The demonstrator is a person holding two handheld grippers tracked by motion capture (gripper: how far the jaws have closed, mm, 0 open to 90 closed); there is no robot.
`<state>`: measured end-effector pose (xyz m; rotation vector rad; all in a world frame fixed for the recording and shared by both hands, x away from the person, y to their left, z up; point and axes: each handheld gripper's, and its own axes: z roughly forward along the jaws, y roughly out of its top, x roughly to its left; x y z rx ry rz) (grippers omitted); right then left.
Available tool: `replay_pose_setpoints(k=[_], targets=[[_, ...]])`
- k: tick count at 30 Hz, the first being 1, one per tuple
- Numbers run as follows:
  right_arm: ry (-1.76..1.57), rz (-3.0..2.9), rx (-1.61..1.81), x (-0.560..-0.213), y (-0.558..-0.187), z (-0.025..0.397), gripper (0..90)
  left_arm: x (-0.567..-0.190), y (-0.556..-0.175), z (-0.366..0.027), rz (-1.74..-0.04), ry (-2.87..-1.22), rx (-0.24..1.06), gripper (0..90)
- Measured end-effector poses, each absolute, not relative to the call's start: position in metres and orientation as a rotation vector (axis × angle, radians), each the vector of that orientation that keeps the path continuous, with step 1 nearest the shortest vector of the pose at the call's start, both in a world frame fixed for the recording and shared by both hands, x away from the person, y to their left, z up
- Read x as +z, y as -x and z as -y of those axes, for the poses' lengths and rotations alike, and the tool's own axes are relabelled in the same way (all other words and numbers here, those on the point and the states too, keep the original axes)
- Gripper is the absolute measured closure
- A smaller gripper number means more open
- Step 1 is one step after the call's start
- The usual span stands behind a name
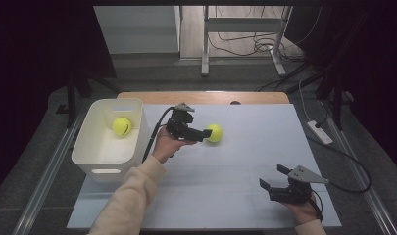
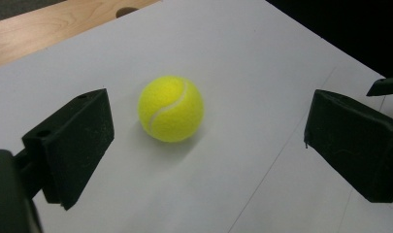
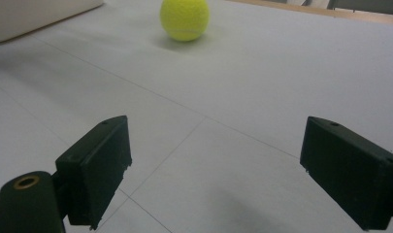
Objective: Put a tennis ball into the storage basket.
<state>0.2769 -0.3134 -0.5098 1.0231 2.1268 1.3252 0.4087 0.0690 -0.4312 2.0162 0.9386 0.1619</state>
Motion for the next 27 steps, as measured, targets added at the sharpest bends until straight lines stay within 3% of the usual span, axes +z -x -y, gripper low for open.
replay_pose_setpoints(k=[27], targets=[[-1.021,-2.129,1.321,-0.51,-0.277,0.313,10.9,-0.446,-0.423,-0.048,-0.922,-2.061,0.173,4.1]])
